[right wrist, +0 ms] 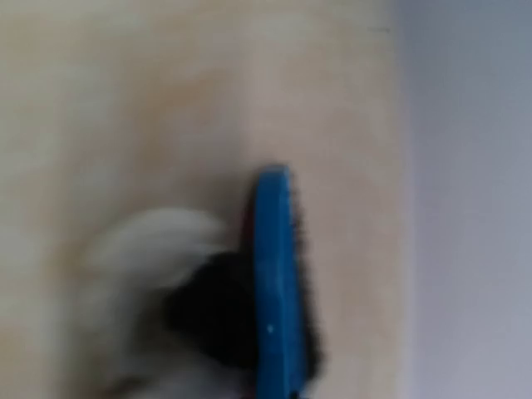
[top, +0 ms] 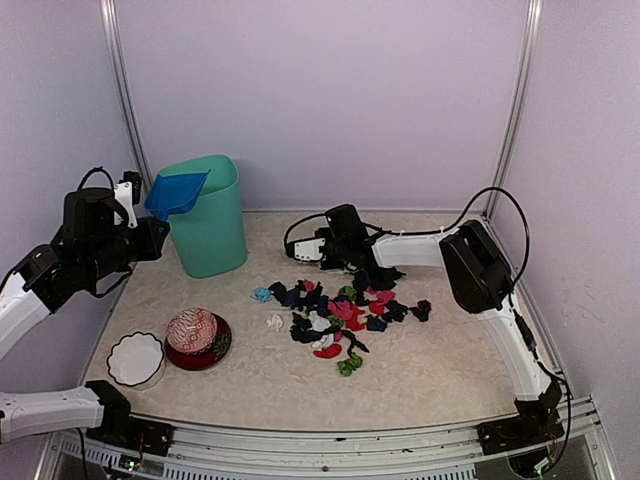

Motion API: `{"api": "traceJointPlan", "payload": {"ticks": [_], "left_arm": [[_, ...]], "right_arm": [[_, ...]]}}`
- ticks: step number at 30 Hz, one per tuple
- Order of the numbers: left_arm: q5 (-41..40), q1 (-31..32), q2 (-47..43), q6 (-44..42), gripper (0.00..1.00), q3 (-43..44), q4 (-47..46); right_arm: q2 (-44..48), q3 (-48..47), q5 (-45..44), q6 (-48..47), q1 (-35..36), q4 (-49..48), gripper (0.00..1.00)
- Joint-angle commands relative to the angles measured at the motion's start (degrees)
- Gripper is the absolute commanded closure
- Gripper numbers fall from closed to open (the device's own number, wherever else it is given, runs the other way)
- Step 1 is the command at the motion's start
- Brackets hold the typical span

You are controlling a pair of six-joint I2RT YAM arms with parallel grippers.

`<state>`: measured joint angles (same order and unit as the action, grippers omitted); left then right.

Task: Sweep away the paper scraps from the table
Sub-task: Sweep the paper scraps at the center of the board.

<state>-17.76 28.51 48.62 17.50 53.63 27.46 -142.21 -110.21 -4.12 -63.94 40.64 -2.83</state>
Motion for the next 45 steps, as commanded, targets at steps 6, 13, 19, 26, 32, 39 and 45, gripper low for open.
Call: {"api": "traceJointPlan", "payload": {"ticks": [6, 13, 19, 26, 32, 39, 45], "left_arm": [[0.0, -0.5, -0.6, -0.8, 1.0, -0.4, -1.3], [-0.1, -0.5, -0.6, -0.8, 1.0, -0.4, -1.2], [0.1, -0.6, -0.6, -0.7, 1.0, -0.4, -1.3], [0.3, -0.5, -0.6, -0.7, 1.0, -0.4, -1.3], [0.2, -0.5, -0.9, -0.7, 1.0, -0.4, -1.4], [0.7, -0.5, -1.2, -0.7, 1.0, -0.4, -1.5], [1.0, -0.5, -1.5, -0.8, 1.0, -0.4, -1.6]], "right_arm": [[11.5, 16.1, 13.0, 0.7, 0.3, 7.0, 1.0], [21.8, 26.1, 16.8, 0.2, 1.4, 11.8, 1.0], [30.4, 32.9, 14.3, -0.2, 3.4, 14.3, 1.0], [41.7, 38.7, 5.4, 0.6, 7.1, 6.1, 1.0], [44.9, 37.3, 3.6, 9.1, 11.6, 1.9, 1.0], [42.8, 34.4, 5.4, 34.3, 15.1, -5.4, 1.0], [36.8, 31.9, 8.8, 67.0, 15.2, -13.6, 1.0]]}}
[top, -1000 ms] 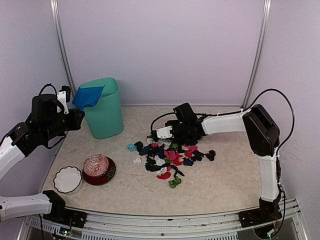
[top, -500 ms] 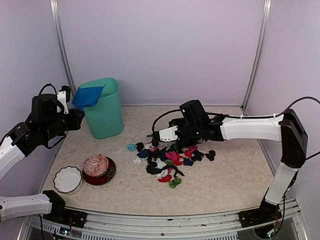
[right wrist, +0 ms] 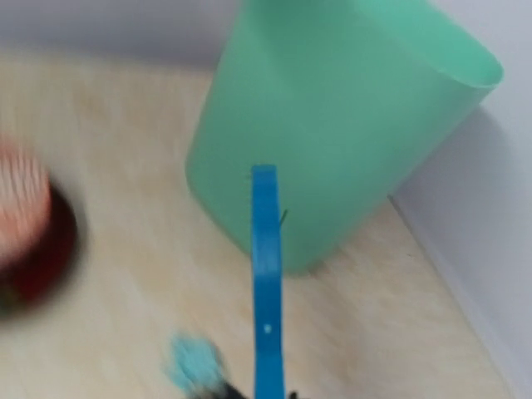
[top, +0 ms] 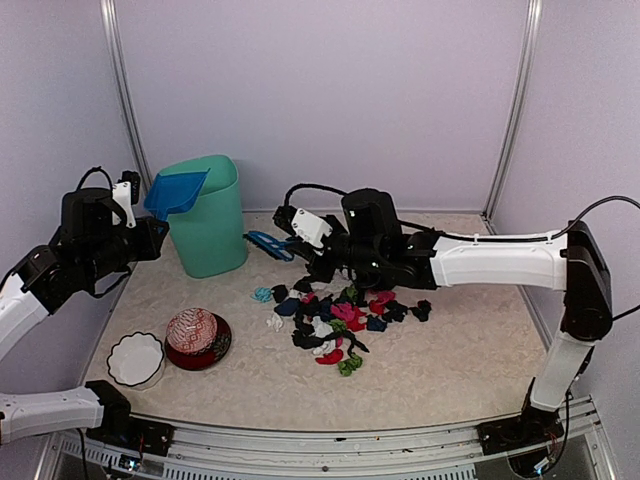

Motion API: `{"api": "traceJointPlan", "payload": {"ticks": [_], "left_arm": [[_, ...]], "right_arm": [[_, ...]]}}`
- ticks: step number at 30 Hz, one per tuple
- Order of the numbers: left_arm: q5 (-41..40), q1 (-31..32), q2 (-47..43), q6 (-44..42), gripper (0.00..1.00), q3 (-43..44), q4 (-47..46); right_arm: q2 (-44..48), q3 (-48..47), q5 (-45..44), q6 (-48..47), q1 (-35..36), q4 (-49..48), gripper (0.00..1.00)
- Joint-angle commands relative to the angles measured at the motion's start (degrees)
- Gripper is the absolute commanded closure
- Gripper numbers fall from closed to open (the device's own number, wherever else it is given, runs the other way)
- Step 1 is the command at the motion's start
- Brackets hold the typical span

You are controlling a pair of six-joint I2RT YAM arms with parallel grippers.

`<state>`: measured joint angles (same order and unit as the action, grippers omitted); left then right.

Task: Sweep away the paper scraps from the table
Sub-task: Sweep the paper scraps at the center of the board.

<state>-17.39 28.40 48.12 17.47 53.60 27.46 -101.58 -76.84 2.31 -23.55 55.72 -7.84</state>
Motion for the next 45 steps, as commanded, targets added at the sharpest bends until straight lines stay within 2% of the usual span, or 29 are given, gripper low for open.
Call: {"api": "traceJointPlan", "payload": {"ticks": [1, 8, 19, 27, 39, 45], "left_arm": [[0.7, -0.4, -1.1, -0.8, 1.0, -0.3, -1.6], [0.8, -0.4, -1.2, -0.8, 1.0, -0.5, -1.7], [1.2, -0.3, -1.6, -0.7, 1.0, -0.5, -1.7], [1.2, -0.3, -1.6, -0.8, 1.0, -0.5, -1.7], [1.0, -0.4, -1.3, -0.7, 1.0, -0.6, -1.8], [1.3, -0.3, -0.9, -0.8, 1.0, -0.6, -1.8]], "right_arm": [[-5.1, -1.7, 3.1, 31.9, 0.1, -9.9, 1.0], [-14.9, -5.0, 6.7, 59.7, 0.1, -17.9, 1.0], [-28.1, -13.7, 8.5, 79.5, -0.6, -17.5, 1.0], [-29.1, -11.1, 7.5, 82.9, -2.5, -16.5, 1.0], [-20.7, 6.0, 4.8, 83.5, -7.0, -19.9, 1.0], [-13.4, 16.0, 2.6, 82.6, -10.3, -20.3, 1.0]]}}
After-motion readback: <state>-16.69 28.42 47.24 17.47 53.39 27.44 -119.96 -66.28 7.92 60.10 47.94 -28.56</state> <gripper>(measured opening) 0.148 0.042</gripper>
